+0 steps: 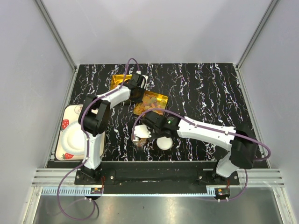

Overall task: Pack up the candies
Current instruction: Place the fake candies in the packing bottle.

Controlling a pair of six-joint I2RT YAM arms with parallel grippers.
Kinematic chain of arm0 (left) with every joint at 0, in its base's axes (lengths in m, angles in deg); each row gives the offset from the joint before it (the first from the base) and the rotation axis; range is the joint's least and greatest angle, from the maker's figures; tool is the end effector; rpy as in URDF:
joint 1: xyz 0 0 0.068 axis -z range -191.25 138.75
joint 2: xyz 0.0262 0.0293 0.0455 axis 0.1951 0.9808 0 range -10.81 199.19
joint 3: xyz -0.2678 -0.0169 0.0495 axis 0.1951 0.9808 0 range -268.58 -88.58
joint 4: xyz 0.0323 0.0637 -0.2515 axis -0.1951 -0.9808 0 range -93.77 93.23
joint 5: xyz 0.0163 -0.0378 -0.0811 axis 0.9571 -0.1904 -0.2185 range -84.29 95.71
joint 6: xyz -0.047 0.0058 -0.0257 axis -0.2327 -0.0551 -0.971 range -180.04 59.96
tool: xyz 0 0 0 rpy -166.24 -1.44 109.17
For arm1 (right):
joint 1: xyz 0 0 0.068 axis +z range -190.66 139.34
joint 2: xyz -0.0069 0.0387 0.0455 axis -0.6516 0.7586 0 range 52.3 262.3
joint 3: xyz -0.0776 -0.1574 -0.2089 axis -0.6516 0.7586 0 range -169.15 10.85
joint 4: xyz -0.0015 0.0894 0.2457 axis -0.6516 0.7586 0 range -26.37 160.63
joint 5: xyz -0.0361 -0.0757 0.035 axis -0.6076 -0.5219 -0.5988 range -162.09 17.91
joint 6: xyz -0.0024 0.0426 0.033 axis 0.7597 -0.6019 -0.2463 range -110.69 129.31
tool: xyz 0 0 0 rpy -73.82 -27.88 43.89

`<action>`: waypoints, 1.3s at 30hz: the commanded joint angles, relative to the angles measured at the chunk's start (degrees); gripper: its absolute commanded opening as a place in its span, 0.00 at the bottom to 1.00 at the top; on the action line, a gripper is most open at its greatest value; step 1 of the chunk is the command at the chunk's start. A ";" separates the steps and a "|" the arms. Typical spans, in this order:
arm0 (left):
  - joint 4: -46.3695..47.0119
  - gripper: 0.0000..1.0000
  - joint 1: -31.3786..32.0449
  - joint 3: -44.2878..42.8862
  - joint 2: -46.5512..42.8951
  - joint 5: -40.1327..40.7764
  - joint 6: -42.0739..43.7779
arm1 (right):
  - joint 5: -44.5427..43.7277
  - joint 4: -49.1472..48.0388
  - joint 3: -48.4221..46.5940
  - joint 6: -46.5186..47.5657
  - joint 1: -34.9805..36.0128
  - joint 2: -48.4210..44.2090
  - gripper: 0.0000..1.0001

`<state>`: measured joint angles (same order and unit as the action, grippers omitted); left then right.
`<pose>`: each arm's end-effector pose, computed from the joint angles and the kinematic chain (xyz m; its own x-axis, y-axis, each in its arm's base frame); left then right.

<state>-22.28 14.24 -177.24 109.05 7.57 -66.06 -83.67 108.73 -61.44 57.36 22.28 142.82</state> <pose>0.4087 -0.1936 0.1754 -0.7939 0.2623 -0.5486 0.3325 0.9426 -0.0305 0.1532 0.2841 0.2606 0.3467 -0.9231 -0.1667 -0.8581 -0.2403 -0.4538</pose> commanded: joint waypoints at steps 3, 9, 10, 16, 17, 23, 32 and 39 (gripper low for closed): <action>3.98 0.00 -0.36 -0.81 -2.70 -1.34 -0.57 | -11.01 -0.01 -4.43 4.94 2.98 2.38 0.00; 3.98 0.00 -0.53 -0.64 -2.96 -1.52 -0.66 | -14.09 0.95 -5.31 6.62 5.61 2.91 0.00; 4.07 0.00 -0.62 -0.63 -3.05 -1.52 -0.66 | -14.00 1.47 -5.40 6.62 5.79 2.91 0.00; 4.07 0.00 -0.71 -0.63 -2.87 -1.52 -0.66 | -15.23 1.83 -5.23 6.62 7.90 2.82 0.00; 3.99 0.00 -0.71 -0.63 -2.78 -1.52 -0.75 | -15.67 1.74 -5.49 6.62 7.99 2.82 0.00; 4.07 0.00 -0.80 -0.64 -2.78 -1.52 -0.57 | -17.43 1.48 -5.93 7.76 8.43 2.21 0.00; 3.99 0.00 -0.89 -0.64 -2.78 -1.52 -0.66 | -16.20 1.39 -5.41 6.62 5.28 -1.57 0.00; 4.16 0.00 -1.15 -0.55 -3.49 -3.27 -0.92 | -10.67 -0.62 -2.86 6.09 -8.60 -10.27 0.00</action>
<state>-22.24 13.65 -177.24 109.05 7.31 -66.08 -96.89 109.85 -64.76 63.00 21.66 140.28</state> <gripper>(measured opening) 0.019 0.340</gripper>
